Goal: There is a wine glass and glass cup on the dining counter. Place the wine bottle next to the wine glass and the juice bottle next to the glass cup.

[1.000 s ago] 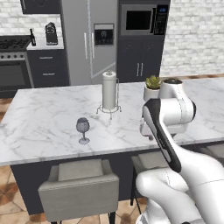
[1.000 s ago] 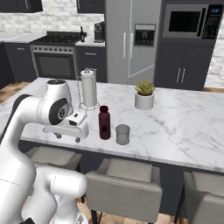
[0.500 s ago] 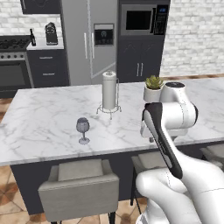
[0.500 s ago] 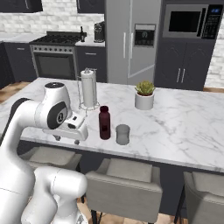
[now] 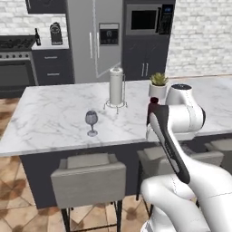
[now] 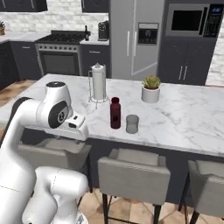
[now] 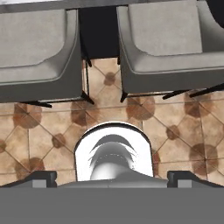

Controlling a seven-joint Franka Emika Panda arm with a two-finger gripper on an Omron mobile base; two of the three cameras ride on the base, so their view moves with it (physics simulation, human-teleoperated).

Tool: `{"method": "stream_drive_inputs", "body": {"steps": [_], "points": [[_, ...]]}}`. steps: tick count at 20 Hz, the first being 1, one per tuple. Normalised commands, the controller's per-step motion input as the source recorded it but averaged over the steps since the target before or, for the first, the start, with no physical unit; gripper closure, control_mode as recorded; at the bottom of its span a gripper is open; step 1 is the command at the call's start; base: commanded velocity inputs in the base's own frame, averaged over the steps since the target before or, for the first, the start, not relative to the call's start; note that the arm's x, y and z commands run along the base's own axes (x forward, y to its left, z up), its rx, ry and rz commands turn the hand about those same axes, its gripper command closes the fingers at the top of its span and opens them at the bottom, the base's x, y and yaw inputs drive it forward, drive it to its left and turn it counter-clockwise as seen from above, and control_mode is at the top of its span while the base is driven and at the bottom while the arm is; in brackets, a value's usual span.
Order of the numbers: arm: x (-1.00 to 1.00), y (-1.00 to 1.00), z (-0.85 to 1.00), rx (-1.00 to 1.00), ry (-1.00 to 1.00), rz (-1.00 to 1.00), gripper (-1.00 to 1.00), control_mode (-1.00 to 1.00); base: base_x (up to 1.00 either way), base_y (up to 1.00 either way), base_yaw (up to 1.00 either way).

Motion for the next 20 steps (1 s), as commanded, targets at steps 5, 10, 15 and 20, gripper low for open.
{"method": "stream_drive_inputs", "body": {"steps": [5, 10, 15, 20], "points": [[0.0, 0.0, 0.0, 0.0, 0.0, 0.0, -1.0, 1.0, -0.56, 0.69, 0.0], [0.0, 0.0, 0.0, 0.0, 0.0, 0.0, -1.0, 1.0, -0.32, 0.85, 0.0], [0.0, 0.0, 0.0, 0.0, 0.0, 0.0, -1.0, 1.0, -0.1, 0.94, 0.0], [0.0, 0.0, 0.0, 0.0, 0.0, 0.0, -1.0, 1.0, 0.0, 0.94, 0.0]]}}
